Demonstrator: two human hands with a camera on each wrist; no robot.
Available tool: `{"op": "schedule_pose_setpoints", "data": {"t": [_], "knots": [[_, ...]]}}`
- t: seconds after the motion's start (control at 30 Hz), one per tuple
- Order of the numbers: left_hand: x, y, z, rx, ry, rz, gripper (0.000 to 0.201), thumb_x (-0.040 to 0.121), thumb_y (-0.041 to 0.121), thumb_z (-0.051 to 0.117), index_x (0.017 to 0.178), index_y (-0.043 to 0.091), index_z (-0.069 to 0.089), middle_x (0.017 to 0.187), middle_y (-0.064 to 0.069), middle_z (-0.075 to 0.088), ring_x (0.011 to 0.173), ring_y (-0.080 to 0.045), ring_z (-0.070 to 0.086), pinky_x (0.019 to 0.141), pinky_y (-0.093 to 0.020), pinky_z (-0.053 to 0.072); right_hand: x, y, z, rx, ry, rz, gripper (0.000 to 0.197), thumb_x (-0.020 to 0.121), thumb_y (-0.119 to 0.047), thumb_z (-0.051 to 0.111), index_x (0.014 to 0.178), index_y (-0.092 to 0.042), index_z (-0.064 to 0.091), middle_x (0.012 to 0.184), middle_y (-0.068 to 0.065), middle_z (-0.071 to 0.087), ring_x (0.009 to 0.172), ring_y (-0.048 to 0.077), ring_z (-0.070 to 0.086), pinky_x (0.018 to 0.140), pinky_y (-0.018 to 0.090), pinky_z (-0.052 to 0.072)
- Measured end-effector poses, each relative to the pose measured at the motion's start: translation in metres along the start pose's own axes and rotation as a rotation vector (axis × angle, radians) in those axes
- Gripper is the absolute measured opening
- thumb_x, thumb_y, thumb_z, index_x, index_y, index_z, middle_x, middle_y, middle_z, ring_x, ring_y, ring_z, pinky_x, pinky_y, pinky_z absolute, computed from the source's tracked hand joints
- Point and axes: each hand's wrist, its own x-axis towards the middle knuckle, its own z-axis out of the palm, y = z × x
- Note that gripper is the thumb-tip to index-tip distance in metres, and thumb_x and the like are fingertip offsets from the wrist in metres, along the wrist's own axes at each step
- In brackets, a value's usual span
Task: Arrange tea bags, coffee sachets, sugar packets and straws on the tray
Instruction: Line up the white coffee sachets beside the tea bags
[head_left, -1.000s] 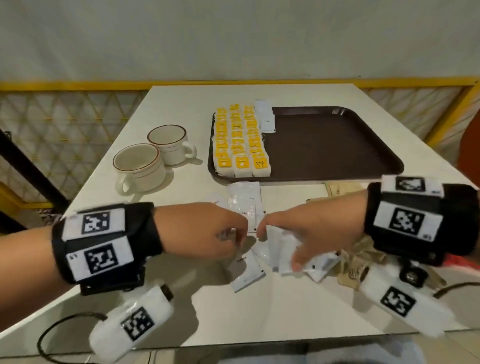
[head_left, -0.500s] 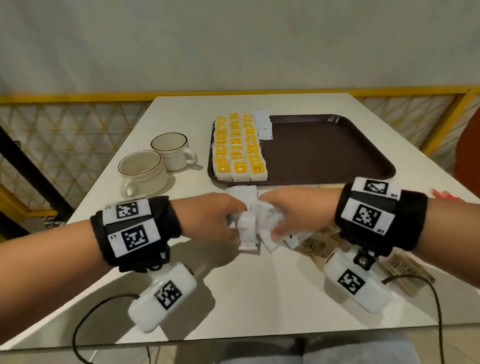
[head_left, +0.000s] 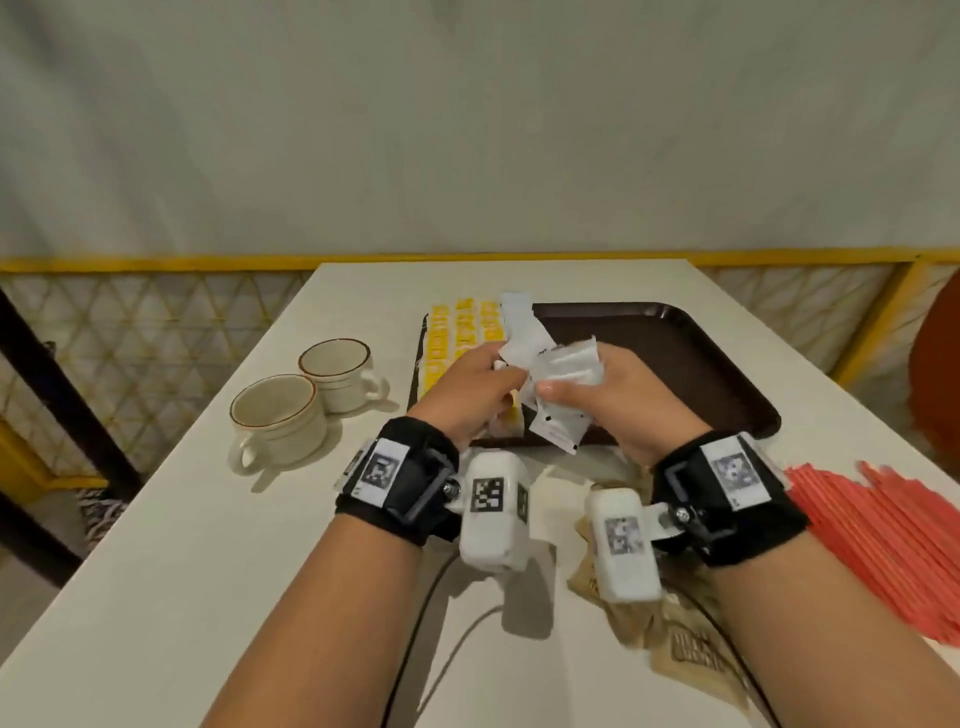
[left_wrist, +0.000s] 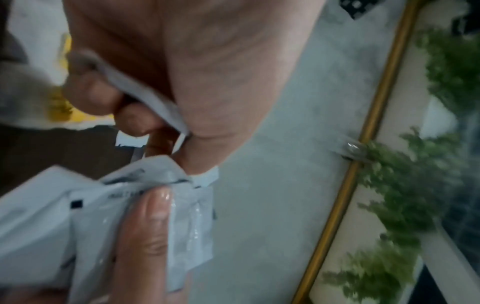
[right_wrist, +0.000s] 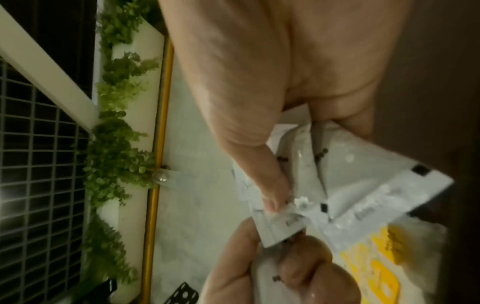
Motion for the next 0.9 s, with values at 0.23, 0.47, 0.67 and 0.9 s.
{"op": "schedule_pose_setpoints", "data": {"t": [0.23,0.47,0.67,0.9], "knots": [[0.008,-0.031,-0.008,-0.953,-0.142,-0.010,0.076,0.060,-0.008,0.041,0.133,0.012,0.050,0.118,-0.017,0.060,0.099,-0.030,0.061,0.077,-0.039,0.051,-0.008,0.014,-0.010,0.602,0.013,0.140,0.031,0.079,-0.005,0.063,0.110,-0.003,0.061,0.092,0.011,0.069,0.081,0.018,0.068,0.069,0.030,0.058],[0.001,-0.024,-0.003,-0.988,-0.080,0.239,0.049,0.089,-0.002,0.040,0.137,0.006,0.042,0.133,-0.013,0.057,0.125,-0.027,0.053,0.102,-0.046,0.043,-0.014,0.017,0.001,0.533,-0.088,0.204,0.048,0.071,-0.010,0.069,0.118,-0.003,0.060,0.106,0.014,0.070,0.092,0.022,0.068,0.074,0.032,0.058],[-0.002,-0.029,0.004,-0.951,-0.014,0.235,0.044,0.094,0.005,0.039,0.136,0.014,0.045,0.131,0.003,0.060,0.117,-0.014,0.060,0.100,-0.036,0.047,-0.016,0.019,0.006,0.499,-0.125,0.215,0.043,0.072,-0.011,0.069,0.114,-0.005,0.064,0.098,0.009,0.072,0.084,0.018,0.069,0.070,0.028,0.057],[-0.001,-0.041,0.009,-0.229,0.155,0.305,0.056,0.089,-0.007,0.051,0.118,0.041,0.058,0.134,0.009,0.054,0.129,-0.010,0.047,0.103,-0.030,0.042,-0.015,0.017,0.001,0.568,0.018,0.176,0.029,0.083,0.001,0.061,0.112,-0.002,0.064,0.104,0.015,0.072,0.090,0.022,0.070,0.081,0.035,0.057]]}}
